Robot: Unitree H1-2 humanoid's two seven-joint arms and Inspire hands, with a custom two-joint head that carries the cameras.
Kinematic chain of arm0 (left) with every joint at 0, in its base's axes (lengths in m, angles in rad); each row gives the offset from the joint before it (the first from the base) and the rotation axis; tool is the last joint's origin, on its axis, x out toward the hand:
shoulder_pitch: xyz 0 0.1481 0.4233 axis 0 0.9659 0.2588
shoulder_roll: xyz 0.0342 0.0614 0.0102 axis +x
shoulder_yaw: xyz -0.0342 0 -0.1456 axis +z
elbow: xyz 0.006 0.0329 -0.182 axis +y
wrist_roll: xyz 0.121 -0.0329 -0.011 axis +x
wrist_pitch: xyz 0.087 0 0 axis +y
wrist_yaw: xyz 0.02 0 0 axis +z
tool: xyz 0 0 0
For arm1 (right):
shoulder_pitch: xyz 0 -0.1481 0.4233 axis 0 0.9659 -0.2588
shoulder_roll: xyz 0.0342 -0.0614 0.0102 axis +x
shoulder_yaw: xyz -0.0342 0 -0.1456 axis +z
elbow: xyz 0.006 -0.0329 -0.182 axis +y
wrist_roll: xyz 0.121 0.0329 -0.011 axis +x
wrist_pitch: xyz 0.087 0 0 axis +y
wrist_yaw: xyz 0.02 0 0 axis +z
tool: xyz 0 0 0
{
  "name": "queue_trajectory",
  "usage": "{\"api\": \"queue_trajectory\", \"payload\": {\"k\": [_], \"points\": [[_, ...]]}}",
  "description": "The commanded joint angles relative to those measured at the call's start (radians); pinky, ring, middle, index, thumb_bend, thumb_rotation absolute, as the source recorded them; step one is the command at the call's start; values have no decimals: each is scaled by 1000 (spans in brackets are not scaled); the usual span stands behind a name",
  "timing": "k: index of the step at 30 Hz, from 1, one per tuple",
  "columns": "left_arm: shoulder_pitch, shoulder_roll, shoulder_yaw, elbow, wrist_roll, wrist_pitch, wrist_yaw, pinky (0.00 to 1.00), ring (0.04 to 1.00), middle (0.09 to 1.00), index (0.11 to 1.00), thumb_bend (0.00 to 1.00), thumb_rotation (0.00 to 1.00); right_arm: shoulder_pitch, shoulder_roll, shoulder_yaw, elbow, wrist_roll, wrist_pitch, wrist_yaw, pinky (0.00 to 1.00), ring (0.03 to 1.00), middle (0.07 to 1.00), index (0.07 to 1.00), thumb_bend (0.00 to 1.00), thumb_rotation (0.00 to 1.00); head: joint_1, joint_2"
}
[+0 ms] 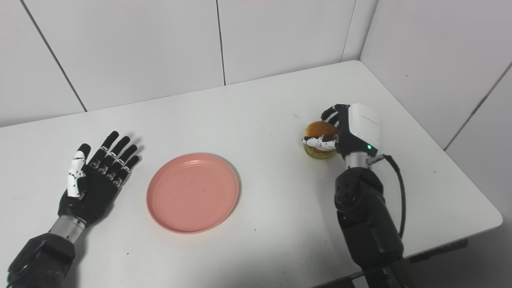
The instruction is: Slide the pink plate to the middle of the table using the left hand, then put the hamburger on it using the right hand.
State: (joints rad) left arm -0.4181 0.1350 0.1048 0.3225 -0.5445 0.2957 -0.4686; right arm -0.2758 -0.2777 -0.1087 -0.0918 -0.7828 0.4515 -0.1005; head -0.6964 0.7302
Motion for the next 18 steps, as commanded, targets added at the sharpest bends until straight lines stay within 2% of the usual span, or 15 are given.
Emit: {"api": "queue_trajectory", "payload": {"k": [1, 7, 18], "points": [[50, 13, -9, 38, 28, 84, 41, 1000, 963, 967, 963, 416, 1000, -22, -30, -3, -63, -2, -11, -22, 283, 384, 457, 487, 511, 128, 0, -1], [52, 11, -12, 33, 33, 83, 46, 1000, 961, 966, 965, 419, 1000, -39, -45, 1, -145, -23, 14, 18, 302, 392, 460, 485, 512, 130, 1, -1], [53, 8, -11, 29, 26, 88, 46, 1000, 964, 968, 968, 416, 1000, -87, -9, -33, -250, -115, 18, 147, 272, 356, 440, 486, 514, 131, 4, 0]]}}
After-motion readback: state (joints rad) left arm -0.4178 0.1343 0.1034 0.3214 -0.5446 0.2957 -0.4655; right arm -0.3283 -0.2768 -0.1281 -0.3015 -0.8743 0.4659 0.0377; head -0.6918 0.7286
